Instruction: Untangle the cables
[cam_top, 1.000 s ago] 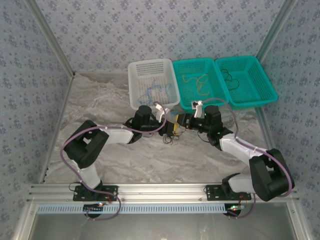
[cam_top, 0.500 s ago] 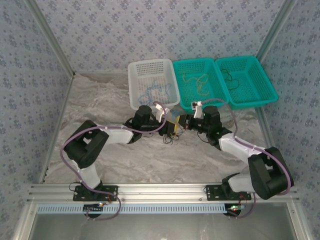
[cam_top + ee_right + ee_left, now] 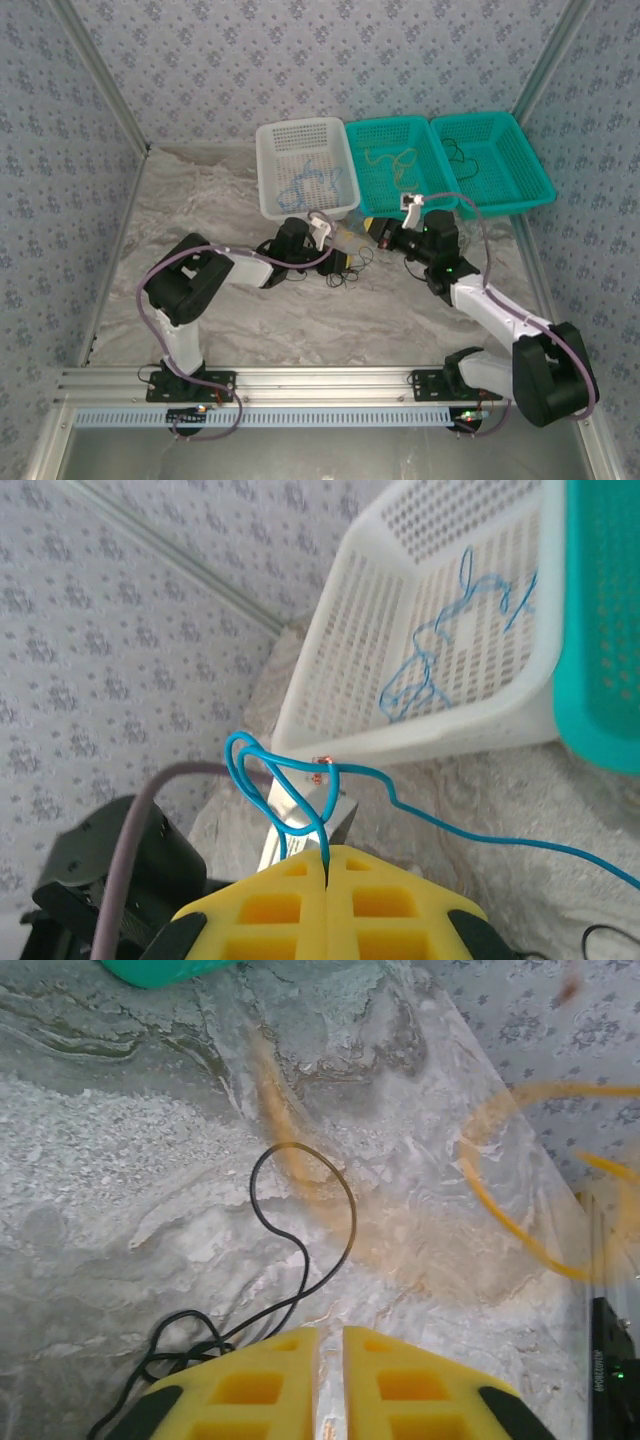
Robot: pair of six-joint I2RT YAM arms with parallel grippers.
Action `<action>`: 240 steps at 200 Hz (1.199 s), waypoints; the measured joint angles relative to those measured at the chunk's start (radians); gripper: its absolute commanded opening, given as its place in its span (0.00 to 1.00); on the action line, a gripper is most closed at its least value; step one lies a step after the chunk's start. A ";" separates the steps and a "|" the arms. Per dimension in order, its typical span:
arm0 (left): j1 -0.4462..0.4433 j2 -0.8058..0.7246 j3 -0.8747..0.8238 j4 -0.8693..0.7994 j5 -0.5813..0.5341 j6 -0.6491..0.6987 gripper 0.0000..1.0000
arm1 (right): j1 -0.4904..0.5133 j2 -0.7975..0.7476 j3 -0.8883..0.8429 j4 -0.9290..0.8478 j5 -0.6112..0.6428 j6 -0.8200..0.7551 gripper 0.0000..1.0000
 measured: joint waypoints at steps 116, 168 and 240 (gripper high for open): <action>0.045 -0.070 -0.057 0.098 0.033 -0.100 0.60 | -0.098 -0.158 0.000 -0.185 0.040 -0.074 0.00; 0.045 -0.129 -0.003 0.208 0.119 -0.145 0.63 | -0.056 -0.137 0.000 -0.198 0.024 -0.103 0.00; 0.033 -0.129 0.058 0.072 0.148 0.036 0.61 | -0.055 -0.106 0.027 -0.199 -0.054 -0.103 0.00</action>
